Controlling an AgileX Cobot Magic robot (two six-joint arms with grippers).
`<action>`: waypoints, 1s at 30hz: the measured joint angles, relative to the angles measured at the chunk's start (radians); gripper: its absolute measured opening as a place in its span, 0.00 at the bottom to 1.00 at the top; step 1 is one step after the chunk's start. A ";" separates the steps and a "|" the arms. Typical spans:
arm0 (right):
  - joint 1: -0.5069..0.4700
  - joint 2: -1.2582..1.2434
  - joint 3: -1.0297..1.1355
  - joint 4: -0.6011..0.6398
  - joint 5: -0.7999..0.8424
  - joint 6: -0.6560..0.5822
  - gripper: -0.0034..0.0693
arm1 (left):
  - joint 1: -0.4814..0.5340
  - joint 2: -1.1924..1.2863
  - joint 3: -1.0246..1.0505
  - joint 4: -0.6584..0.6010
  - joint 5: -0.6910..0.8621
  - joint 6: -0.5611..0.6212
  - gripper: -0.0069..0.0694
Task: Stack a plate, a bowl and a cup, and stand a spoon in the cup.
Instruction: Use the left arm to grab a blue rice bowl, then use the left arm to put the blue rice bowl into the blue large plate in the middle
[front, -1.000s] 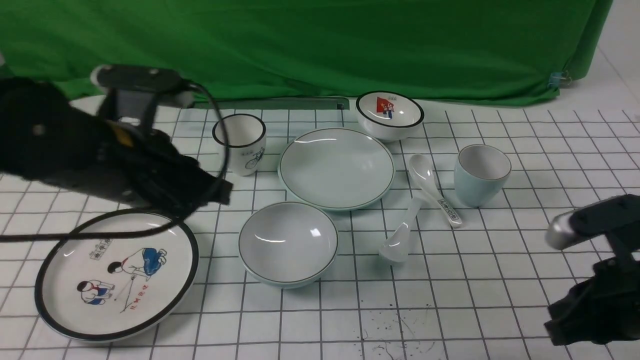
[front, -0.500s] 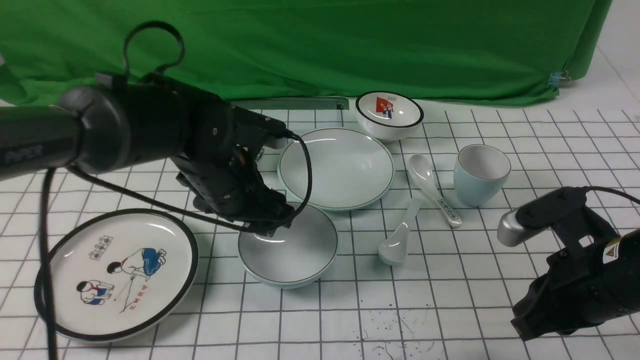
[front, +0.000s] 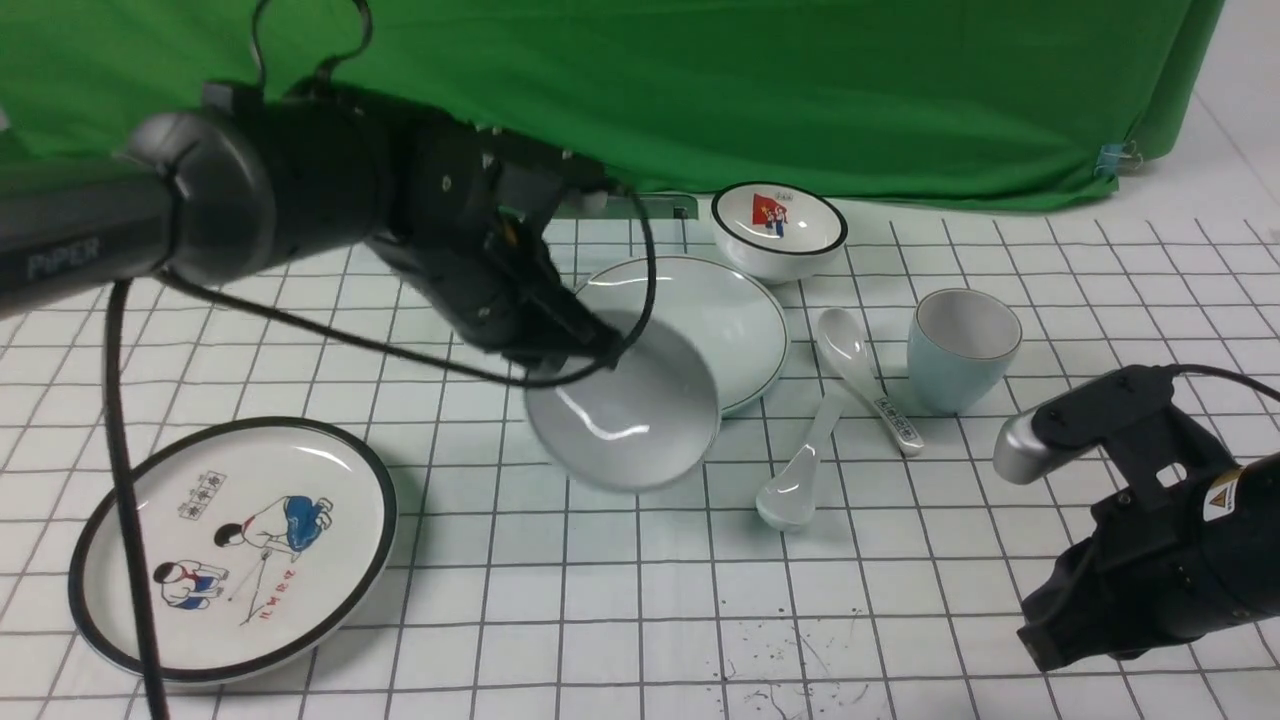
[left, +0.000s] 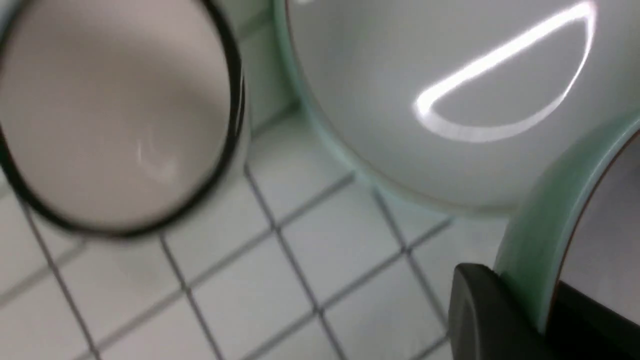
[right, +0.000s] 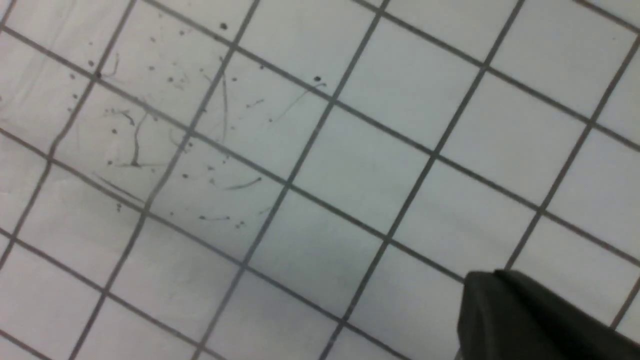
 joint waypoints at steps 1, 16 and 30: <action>0.000 0.001 0.000 0.001 -0.007 0.004 0.06 | 0.000 0.009 -0.035 -0.010 -0.029 0.003 0.08; 0.000 0.001 0.000 0.001 -0.018 0.007 0.07 | 0.000 0.306 -0.300 0.055 -0.148 -0.060 0.08; 0.000 0.001 0.000 0.001 -0.011 0.007 0.07 | 0.000 0.317 -0.308 0.207 -0.175 -0.112 0.20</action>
